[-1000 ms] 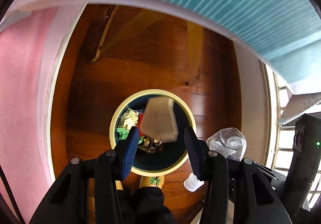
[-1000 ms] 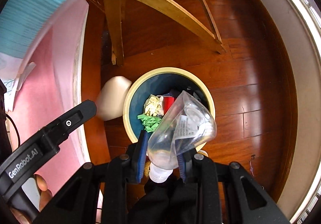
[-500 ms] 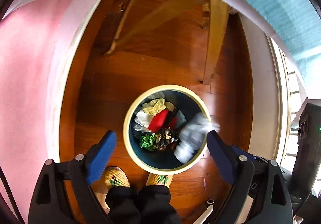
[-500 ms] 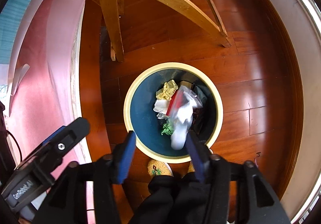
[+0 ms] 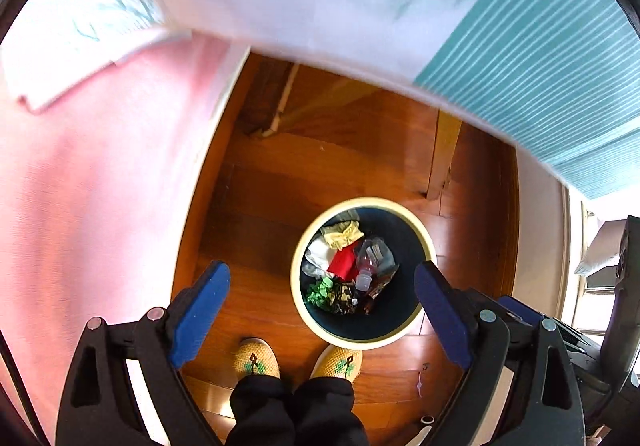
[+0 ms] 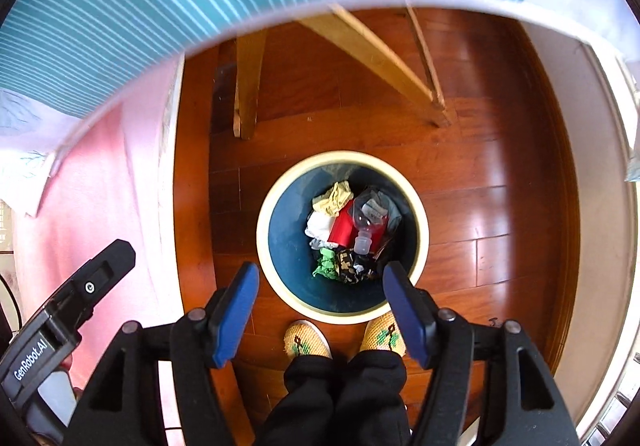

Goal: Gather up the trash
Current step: 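Raise both tools from the bin back toward the table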

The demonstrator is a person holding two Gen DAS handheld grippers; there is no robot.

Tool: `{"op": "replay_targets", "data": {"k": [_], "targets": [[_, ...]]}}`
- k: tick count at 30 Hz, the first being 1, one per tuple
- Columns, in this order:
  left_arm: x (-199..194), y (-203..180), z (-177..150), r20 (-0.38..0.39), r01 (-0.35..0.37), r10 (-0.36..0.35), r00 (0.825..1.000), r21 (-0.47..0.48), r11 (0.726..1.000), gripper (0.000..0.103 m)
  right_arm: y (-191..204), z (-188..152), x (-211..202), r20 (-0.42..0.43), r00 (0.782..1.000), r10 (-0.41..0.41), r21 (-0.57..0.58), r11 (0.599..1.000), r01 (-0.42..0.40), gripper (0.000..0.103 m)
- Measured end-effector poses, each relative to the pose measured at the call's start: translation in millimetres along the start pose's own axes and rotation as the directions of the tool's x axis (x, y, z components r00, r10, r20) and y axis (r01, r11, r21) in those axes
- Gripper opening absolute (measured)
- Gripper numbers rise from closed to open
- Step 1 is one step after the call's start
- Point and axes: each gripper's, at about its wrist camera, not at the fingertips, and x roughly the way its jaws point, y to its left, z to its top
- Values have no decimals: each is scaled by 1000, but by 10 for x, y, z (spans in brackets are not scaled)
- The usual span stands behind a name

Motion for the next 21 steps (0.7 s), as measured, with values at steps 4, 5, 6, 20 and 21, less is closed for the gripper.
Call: {"op": "replay_targets", "data": {"k": [4,5,6,20,21], "targets": [[-336,-43,55,39,-1,1,999,10,1000,92,56,17,-315,33,999,-8,-13,1000,9,66],[-437,-62,74,50,-1,0,999,15,1000,92,73,22,-400,41,999,-13,-18,1000,14,66],[-525,-85,96,59,2,-3,998,20,1000,92,89,32,-484,50,999,-18,-24,1000,20,66],[-1785,-487,357,170,-4,-17,985,121,993,92,164,76,-1655,177,984,-25,-43,999,33,67],[-1867,-509,380,174,-2,-20,985,126,992,92,156,83,-1742,187,982,-24,-38,999,31,67]]}}
